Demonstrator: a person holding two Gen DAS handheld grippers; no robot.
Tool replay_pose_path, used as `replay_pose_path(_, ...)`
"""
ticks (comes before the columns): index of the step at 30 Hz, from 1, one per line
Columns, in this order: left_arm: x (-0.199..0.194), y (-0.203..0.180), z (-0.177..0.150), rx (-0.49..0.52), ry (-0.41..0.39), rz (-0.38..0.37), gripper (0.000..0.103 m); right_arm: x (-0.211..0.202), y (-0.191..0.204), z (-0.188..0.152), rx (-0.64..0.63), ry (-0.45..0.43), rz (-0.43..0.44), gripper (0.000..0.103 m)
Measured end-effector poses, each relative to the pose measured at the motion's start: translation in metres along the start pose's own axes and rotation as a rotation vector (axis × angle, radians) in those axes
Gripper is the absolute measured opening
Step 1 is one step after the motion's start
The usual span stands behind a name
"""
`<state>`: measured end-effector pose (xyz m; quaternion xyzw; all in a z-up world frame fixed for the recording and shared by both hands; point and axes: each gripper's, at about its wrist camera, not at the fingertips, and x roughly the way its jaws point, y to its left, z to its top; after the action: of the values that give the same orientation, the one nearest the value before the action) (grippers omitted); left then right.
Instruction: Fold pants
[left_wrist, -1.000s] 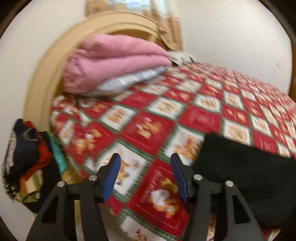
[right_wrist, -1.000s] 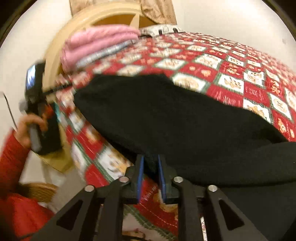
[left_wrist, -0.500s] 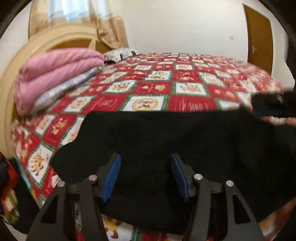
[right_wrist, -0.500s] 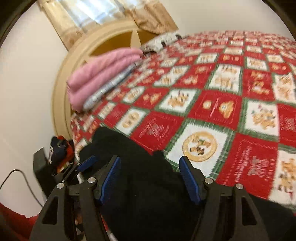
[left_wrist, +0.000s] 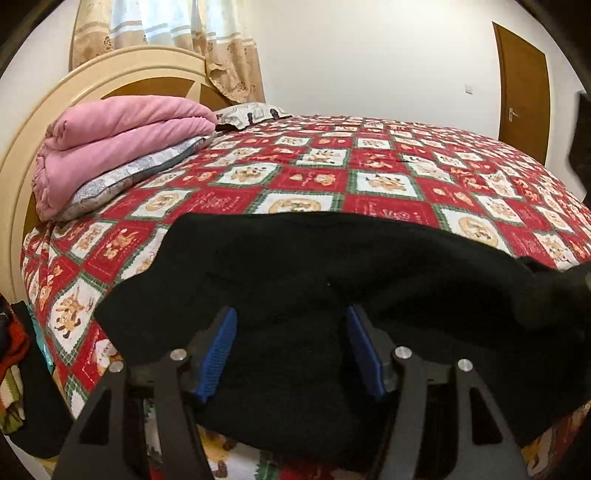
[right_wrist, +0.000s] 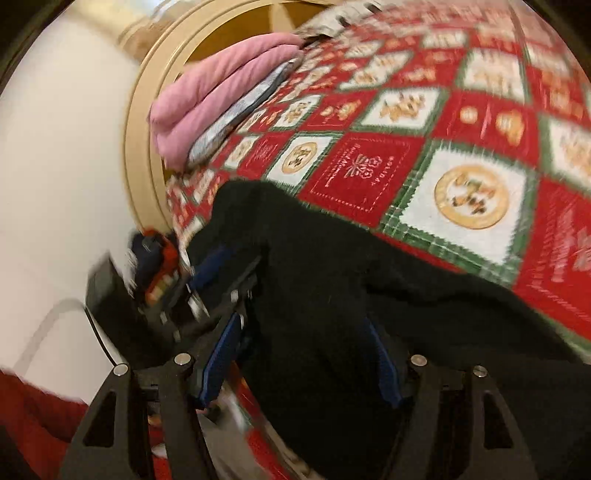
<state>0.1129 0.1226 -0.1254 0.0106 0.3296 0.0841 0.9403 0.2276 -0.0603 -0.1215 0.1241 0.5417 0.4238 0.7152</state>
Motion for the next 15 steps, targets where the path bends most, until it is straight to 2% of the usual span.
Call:
replay_pose_path(2, 0.001, 0.0, 0.0, 0.003, 0.004, -0.002, 0.065, 0.006, -0.012, 0.009, 0.09, -0.009, 0.109, 0.069)
replay_pose_path(4, 0.001, 0.001, 0.001, -0.001, 0.008, -0.006, 0.065, 0.012, -0.016, 0.015, 0.114, -0.001, 0.177, 0.069)
replay_pose_path(7, 0.001, 0.0, 0.001, 0.001, 0.006, -0.003, 0.065, 0.016, -0.02, 0.026, 0.151, -0.027, 0.203, 0.069)
replay_pose_path(10, 0.001, 0.0, 0.001, 0.013, 0.006, -0.002, 0.066, 0.001, -0.03, 0.049, 0.18, -0.117, 0.202, 0.068)
replay_pose_path(11, 0.002, 0.001, 0.001, 0.013, 0.011, -0.005, 0.066, -0.006, -0.036, 0.058, 0.206, -0.136, 0.23, 0.068)
replay_pose_path(13, 0.004, 0.003, 0.003, 0.001, 0.023, -0.019, 0.066, -0.011, -0.055, 0.068, 0.302, -0.113, 0.322, 0.067)
replay_pose_path(15, 0.005, 0.004, 0.004, -0.002, 0.026, -0.024, 0.066, -0.011, -0.064, 0.075, 0.321, -0.082, 0.308, 0.061)
